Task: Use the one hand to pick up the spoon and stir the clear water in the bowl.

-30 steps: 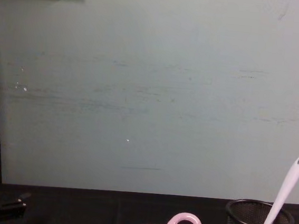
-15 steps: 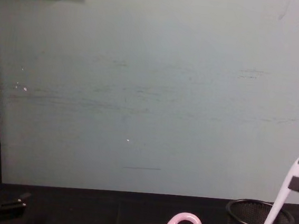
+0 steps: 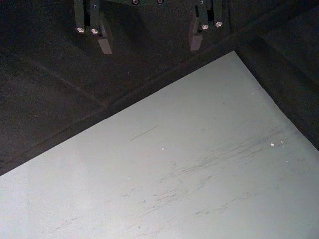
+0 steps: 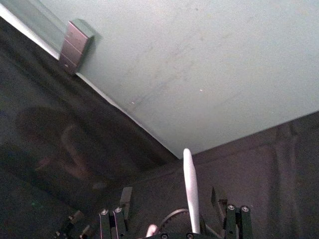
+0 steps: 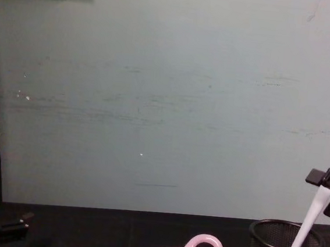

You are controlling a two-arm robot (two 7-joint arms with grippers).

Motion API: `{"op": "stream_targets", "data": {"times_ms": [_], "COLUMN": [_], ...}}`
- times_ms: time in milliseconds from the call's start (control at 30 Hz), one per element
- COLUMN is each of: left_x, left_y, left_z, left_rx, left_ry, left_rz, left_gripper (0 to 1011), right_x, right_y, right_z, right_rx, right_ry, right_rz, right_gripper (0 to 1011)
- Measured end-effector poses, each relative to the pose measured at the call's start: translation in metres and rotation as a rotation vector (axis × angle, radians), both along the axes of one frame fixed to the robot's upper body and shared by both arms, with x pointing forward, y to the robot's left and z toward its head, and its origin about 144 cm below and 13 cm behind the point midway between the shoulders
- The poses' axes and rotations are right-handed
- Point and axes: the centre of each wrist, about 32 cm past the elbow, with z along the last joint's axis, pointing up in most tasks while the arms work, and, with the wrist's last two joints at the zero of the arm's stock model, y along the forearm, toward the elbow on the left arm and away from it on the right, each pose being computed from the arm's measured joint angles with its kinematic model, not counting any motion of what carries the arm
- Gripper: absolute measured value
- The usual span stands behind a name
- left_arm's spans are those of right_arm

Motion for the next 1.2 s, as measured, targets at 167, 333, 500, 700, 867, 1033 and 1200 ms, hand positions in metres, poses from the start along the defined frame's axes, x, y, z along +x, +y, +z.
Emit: {"op": "stream_targets", "data": {"times_ms": [167, 333, 500, 700, 867, 1033, 1200], "left_x": [0.0, 0.0, 0.0, 0.0, 0.0, 0.0, 0.0], "left_y": [0.0, 0.0, 0.0, 0.0, 0.0, 0.0, 0.0], "left_z": [0.0, 0.0, 0.0, 0.0, 0.0, 0.0, 0.0], "left_rx": [0.0, 0.0, 0.0, 0.0, 0.0, 0.0, 0.0], "left_ry": [0.0, 0.0, 0.0, 0.0, 0.0, 0.0, 0.0], "left_rz": [0.0, 0.0, 0.0, 0.0, 0.0, 0.0, 0.0], "left_gripper": [1005, 1005, 1005, 1005, 1005, 1005, 1005], "right_x": [0.007, 0.011, 0.015, 0.016, 0.016, 0.014, 0.012], "right_y": [0.0, 0.0, 0.003, 0.003, 0.003, 0.004, 0.005], "right_z": [-0.004, -0.007, -0.007, -0.007, -0.005, 0.0, 0.005], "right_rx": [0.022, 0.017, -0.001, -0.008, -0.039, -0.127, -0.195], "right_ry": [-0.026, -0.042, -0.053, -0.052, -0.069, -0.11, -0.144], "right_rz": [0.013, 0.015, 0.016, 0.021, 0.024, 0.018, 0.011], "right_gripper": [1003, 928, 813, 626, 461, 278, 146]}}
